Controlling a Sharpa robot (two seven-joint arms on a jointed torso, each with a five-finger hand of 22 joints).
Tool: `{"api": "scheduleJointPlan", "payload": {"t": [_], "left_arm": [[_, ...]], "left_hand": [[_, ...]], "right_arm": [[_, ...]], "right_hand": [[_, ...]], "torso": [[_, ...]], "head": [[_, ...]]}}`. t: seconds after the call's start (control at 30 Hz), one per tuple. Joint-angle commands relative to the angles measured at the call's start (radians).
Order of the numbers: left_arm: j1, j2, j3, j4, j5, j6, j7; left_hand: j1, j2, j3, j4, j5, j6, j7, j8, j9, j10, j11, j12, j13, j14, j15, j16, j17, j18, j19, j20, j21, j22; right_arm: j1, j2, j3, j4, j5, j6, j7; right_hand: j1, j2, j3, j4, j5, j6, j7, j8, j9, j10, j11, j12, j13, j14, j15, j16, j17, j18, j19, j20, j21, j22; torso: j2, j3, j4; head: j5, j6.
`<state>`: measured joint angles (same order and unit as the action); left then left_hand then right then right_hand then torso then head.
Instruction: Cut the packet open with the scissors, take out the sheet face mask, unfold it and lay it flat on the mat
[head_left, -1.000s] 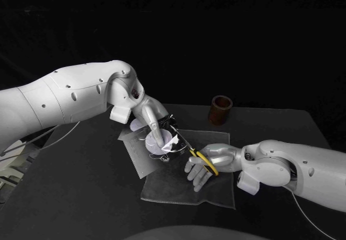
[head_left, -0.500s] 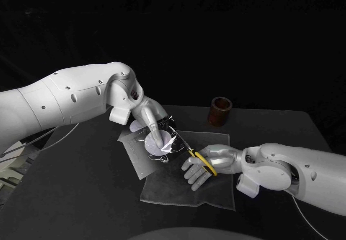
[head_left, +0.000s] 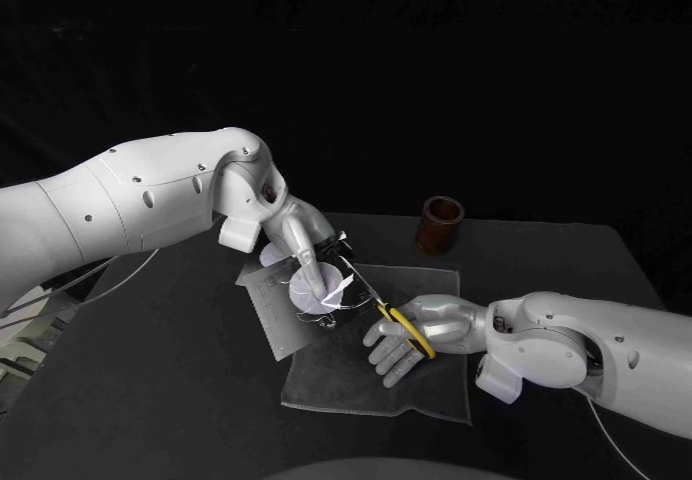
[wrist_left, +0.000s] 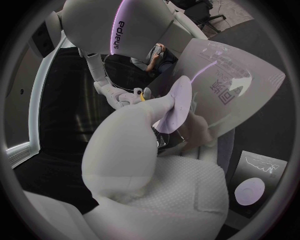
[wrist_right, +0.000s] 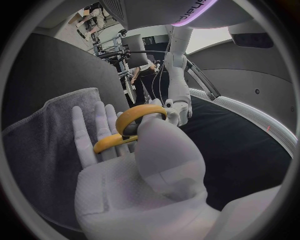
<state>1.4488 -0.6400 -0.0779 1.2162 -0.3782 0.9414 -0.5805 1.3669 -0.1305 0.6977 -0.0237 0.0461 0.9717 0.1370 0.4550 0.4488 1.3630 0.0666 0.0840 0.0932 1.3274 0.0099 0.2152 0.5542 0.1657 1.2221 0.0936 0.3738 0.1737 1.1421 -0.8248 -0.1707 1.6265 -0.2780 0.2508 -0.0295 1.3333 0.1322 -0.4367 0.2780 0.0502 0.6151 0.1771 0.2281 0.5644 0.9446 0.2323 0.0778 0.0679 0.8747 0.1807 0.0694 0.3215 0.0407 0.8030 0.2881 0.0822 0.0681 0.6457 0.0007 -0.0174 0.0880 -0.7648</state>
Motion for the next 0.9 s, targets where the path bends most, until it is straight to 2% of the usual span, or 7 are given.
{"api": "scheduleJointPlan", "payload": {"t": [0.03, 0.13, 0.4, 0.57, 0.73, 0.8, 0.9], "left_arm": [[-0.001, -0.001, -0.001, -0.006, -0.005, 0.218, 0.013], [-0.001, -0.003, 0.000, -0.011, -0.017, 0.201, 0.031], [-0.001, -0.020, 0.000, -0.026, -0.051, 0.152, 0.082], [-0.001, -0.027, 0.000, -0.045, -0.060, 0.140, 0.094], [-0.001, -0.035, 0.000, -0.065, -0.064, 0.136, 0.095], [-0.001, -0.039, 0.000, -0.068, -0.065, 0.134, 0.095], [-0.002, -0.043, -0.001, -0.071, -0.068, 0.131, 0.098]], "left_hand": [[-0.004, 0.011, 0.005, -0.002, 0.004, 0.007, -0.001, 0.002, 0.037, 0.007, -0.002, 0.007, 0.000, 0.001, -0.004, -0.004, 0.002, 0.013, -0.007, -0.003, 0.006, 0.002], [-0.004, 0.011, 0.004, -0.002, 0.004, 0.007, -0.001, 0.002, 0.037, 0.007, -0.002, 0.007, 0.000, 0.001, -0.004, -0.004, 0.002, 0.013, -0.007, -0.003, 0.006, 0.002], [-0.006, 0.011, 0.004, -0.001, 0.004, 0.006, 0.000, 0.001, 0.038, 0.006, -0.002, 0.006, 0.000, 0.001, -0.003, -0.005, 0.002, 0.013, -0.008, -0.003, 0.006, 0.001], [-0.007, 0.011, 0.004, 0.000, 0.004, 0.006, 0.000, 0.000, 0.038, 0.006, -0.002, 0.006, 0.000, 0.000, -0.003, -0.005, 0.002, 0.013, -0.009, -0.002, 0.006, 0.001], [-0.007, 0.011, 0.004, 0.000, 0.004, 0.006, 0.000, 0.000, 0.038, 0.006, -0.002, 0.006, 0.000, 0.000, -0.003, -0.005, 0.002, 0.013, -0.009, -0.002, 0.006, 0.001], [-0.008, 0.010, 0.004, 0.000, 0.004, 0.006, 0.000, 0.000, 0.039, 0.006, -0.002, 0.006, 0.000, 0.000, -0.003, -0.005, 0.002, 0.013, -0.009, -0.002, 0.006, 0.001], [-0.008, 0.010, 0.004, 0.000, 0.004, 0.006, 0.000, 0.000, 0.039, 0.006, -0.002, 0.006, 0.000, 0.000, -0.003, -0.005, 0.002, 0.013, -0.009, -0.002, 0.006, 0.001]], "right_arm": [[-0.002, -0.007, 0.002, 0.007, -0.005, 0.007, 0.041], [-0.005, -0.015, 0.002, 0.012, -0.009, -0.007, 0.048], [-0.019, -0.040, 0.002, 0.027, -0.022, -0.021, 0.057], [-0.026, -0.051, 0.001, 0.039, -0.031, -0.030, 0.068], [-0.030, -0.064, 0.001, 0.045, -0.036, -0.058, 0.094], [-0.031, -0.069, 0.001, 0.044, -0.026, -0.079, 0.115], [-0.032, -0.073, 0.001, 0.037, 0.008, -0.114, 0.160]], "right_hand": [[0.020, 0.006, -0.023, -0.015, -0.001, 0.043, 0.105, 0.033, 0.002, 0.051, -0.014, 0.033, 0.005, 0.019, 0.005, 0.027, 0.000, 0.129, 0.001, -0.003, 0.002, 0.005], [0.037, 0.019, -0.023, -0.028, -0.001, 0.075, 0.090, 0.059, 0.001, 0.089, -0.028, 0.056, 0.006, 0.050, -0.008, 0.047, -0.001, 0.139, 0.019, -0.004, 0.015, 0.009], [0.050, 0.024, -0.024, -0.043, -0.002, 0.098, 0.081, 0.077, -0.005, 0.115, -0.040, 0.070, 0.003, 0.070, -0.016, 0.060, -0.006, 0.142, 0.027, -0.007, 0.021, 0.010], [0.083, 0.039, -0.022, -0.073, -0.001, 0.136, 0.064, 0.096, -0.016, 0.155, -0.055, 0.085, 0.002, 0.100, -0.029, 0.077, -0.012, 0.144, 0.044, -0.014, 0.033, 0.013], [0.170, 0.084, -0.005, -0.145, -0.001, 0.204, 0.027, 0.110, -0.039, 0.240, -0.092, 0.105, 0.006, 0.182, -0.061, 0.120, -0.009, 0.146, 0.081, -0.038, 0.057, 0.019], [0.214, 0.110, 0.004, -0.171, 0.001, 0.233, 0.005, 0.113, -0.048, 0.286, -0.117, 0.118, 0.010, 0.227, -0.080, 0.143, 0.000, 0.147, 0.090, -0.048, 0.062, 0.021], [0.311, 0.161, -0.012, -0.235, -0.001, 0.304, -0.024, 0.102, -0.080, 0.353, -0.149, 0.108, 0.004, 0.292, -0.112, 0.173, 0.017, 0.147, 0.129, -0.075, 0.084, 0.027]], "torso": [[0.000, -0.0002, 0.0000], [0.000, -0.0001, -0.0006], [-0.001, 0.0007, -0.0009], [-0.001, 0.0014, -0.0003], [0.000, 0.0006, -0.0010], [0.000, 0.0003, -0.0014], [-0.001, -0.0002, -0.0011]], "head": [[-0.001, 0.003], [-0.001, 0.005], [-0.005, 0.012], [-0.005, 0.014], [-0.006, 0.017], [-0.006, 0.018], [-0.009, 0.021]]}}
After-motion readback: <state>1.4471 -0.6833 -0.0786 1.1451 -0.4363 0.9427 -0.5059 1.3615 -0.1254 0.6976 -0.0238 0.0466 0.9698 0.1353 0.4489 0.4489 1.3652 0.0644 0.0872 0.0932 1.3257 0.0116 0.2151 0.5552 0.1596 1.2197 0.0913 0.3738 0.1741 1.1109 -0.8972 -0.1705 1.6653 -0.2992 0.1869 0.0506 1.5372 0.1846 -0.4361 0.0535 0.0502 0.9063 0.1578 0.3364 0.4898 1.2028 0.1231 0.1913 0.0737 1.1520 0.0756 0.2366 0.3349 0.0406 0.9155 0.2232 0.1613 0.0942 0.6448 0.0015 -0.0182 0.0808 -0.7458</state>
